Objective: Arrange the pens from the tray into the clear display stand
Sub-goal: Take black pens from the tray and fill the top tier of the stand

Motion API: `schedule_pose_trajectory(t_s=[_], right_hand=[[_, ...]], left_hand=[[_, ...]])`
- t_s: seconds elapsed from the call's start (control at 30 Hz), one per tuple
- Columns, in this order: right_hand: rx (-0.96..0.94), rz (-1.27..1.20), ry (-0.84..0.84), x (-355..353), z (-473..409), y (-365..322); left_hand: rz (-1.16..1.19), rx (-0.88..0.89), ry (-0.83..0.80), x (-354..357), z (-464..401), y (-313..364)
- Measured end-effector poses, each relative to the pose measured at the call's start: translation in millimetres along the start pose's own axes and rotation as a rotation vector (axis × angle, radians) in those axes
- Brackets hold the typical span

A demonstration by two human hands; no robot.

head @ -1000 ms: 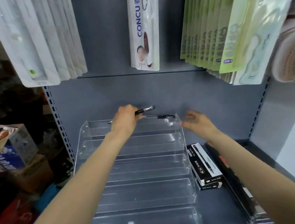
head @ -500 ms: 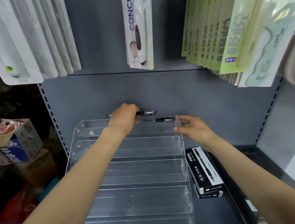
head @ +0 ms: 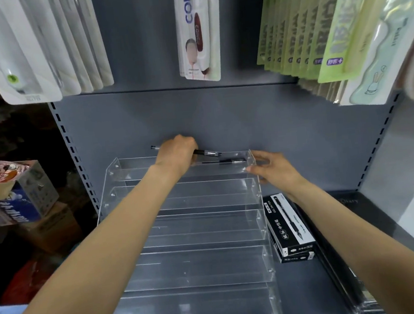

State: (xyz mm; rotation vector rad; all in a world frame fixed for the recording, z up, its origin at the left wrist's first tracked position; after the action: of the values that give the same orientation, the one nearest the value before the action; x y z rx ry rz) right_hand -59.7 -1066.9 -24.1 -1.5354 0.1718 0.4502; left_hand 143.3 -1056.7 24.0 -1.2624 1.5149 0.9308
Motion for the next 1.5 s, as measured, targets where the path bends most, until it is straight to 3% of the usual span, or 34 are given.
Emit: schedule_pose_trajectory(t_s=[0.23,0.43,0.63,1.0,1.5], right_hand=[[0.017,-0.008,0.014,2,2,0],[0.009,-0.025,0.020,4,5,0],[0.011,-0.031,0.012,4,10,-2],[-0.032,-0.031,0.039,7,14,-5],[-0.009,-0.066,-0.019,4,12,0]], left_hand=[[0.202,-0.057,0.030,3,1,-9],[0.220,0.059,0.150,-2,11,10],[0.347,0.209,0.086,4,4,39],[0.456,0.141,-0.043,15,-20,38],[0.087,0.066,-0.116,2,-20,23]])
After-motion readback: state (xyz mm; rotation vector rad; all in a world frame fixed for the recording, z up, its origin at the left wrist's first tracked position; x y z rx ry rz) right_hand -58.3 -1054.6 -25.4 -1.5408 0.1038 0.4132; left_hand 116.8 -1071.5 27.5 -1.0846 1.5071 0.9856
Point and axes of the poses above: each hand's wrist, its own z-axis away from the middle knuckle, its own x-axis out of the palm, y = z × x, the point moved 5 cm from there along -z, towards the middle knuckle, and after that the axes turned 9 degrees about x, right-handed, at the moved point
